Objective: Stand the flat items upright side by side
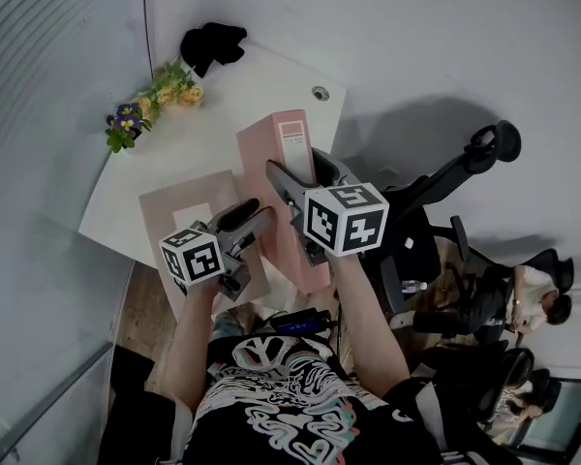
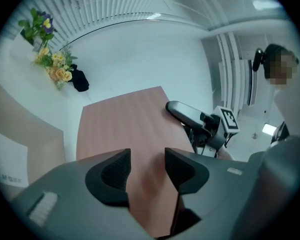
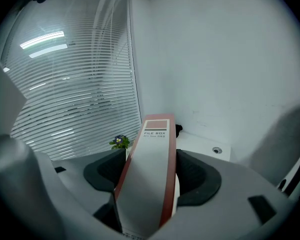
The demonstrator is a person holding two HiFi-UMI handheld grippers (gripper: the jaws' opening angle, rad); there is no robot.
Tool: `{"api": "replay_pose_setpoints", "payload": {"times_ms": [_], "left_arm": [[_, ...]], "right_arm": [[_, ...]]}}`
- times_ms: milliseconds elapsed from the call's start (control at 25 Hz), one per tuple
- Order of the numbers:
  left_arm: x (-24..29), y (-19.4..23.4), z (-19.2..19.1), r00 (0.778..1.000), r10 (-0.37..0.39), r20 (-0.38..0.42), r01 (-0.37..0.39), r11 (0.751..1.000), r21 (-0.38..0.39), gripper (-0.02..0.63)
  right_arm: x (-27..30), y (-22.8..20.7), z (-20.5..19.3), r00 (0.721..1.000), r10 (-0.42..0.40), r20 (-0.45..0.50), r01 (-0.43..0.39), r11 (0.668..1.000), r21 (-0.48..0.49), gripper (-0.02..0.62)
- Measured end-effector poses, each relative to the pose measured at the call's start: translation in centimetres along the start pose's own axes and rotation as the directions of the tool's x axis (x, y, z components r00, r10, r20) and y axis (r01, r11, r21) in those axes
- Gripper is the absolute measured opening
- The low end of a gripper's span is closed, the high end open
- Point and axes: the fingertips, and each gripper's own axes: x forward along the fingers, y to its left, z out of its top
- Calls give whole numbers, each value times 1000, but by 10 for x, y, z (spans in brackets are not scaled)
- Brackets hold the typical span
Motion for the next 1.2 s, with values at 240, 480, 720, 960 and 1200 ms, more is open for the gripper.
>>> {"api": "replay_pose_setpoints", "payload": {"times_ms": [240, 480, 720, 960, 1200], "left_arm": [[-2, -8, -2, 998, -51, 26, 52, 998, -44, 209], [1, -17, -4, 997, -70, 30, 71, 996, -54, 212], [1, -20, -6, 997, -69, 44, 72, 995, -68, 212], [0, -22, -10, 996, -67, 53, 72, 994, -88, 212], [0, -23, -12, 996, -69, 49, 74, 993, -96, 209]], "right_arm": [[-9, 3, 2, 998, 4, 57, -3, 1000, -9, 314], [-24, 5, 7, 990, -2, 142, 4, 1000, -16, 314], [-38, 5, 11, 971, -18, 237, 24, 999, -23, 314], [-54, 8, 12, 941, -29, 336, 45, 998, -40, 316], [-63, 11, 9, 915, -33, 401, 60, 997, -53, 314]]}}
